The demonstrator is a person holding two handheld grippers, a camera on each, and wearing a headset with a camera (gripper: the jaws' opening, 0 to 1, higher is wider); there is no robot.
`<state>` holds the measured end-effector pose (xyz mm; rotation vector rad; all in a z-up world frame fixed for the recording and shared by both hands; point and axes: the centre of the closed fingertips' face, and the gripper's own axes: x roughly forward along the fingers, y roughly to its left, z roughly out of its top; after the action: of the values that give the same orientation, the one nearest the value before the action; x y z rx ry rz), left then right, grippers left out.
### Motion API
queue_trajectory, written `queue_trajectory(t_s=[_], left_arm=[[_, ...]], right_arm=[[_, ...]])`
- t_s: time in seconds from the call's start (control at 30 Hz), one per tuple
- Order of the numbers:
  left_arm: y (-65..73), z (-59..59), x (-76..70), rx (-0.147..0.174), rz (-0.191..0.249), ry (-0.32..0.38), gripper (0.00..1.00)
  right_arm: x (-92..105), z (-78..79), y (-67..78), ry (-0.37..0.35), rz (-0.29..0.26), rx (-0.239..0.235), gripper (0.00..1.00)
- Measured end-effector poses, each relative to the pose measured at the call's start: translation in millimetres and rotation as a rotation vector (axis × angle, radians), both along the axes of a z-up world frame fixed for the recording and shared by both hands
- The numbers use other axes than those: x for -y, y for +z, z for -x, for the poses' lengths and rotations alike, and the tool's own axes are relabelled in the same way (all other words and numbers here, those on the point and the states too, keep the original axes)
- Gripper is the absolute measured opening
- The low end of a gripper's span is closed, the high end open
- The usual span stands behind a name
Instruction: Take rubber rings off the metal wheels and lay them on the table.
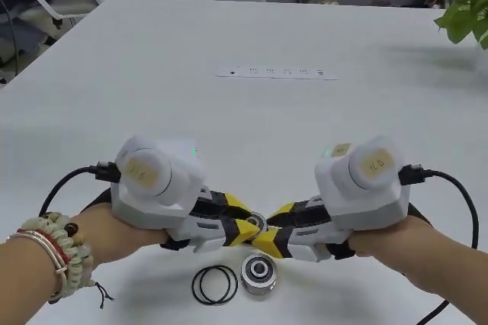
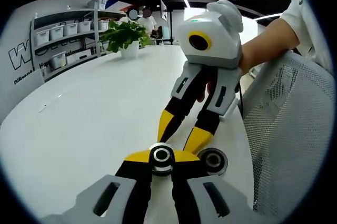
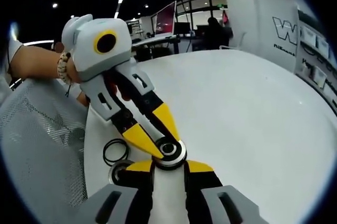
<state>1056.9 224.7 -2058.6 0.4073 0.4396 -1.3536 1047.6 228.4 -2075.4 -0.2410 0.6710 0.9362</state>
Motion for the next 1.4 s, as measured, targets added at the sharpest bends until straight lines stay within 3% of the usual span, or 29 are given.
queue_trajectory(t_s=[0.17,0.2,0.9,1.13,1.23,1.4], left_arm=[[-0.1,0.0,0.1,-0.002,0.004,0.004,0.08],[-0.1,0.0,0.1,-0.002,0.006,0.005,0.08],[-1.1,-0.2,-0.2,-0.003,0.004,0.019,0.08],[-1.3,-0.4,-0.7,-0.003,0.004,0.021,0.08],[-1.4,0.7,-0.3,-0.004,0.004,0.014,0.08],[-1.1,0.9,-0.3,0.001,0.003,0.011,0.08]], right_arm=[[5.5,0.7,-2.8,0.046,0.070,0.039,0.13],[3.1,1.6,-1.6,0.042,0.049,0.032,0.12],[5.0,2.5,-1.9,0.070,0.098,0.049,0.06],[6.5,2.3,-2.6,0.063,0.109,0.044,0.02],[10.5,-1.9,-5.8,0.039,0.142,0.042,0.00],[13.7,-4.0,-5.1,-0.012,0.117,0.007,0.00]])
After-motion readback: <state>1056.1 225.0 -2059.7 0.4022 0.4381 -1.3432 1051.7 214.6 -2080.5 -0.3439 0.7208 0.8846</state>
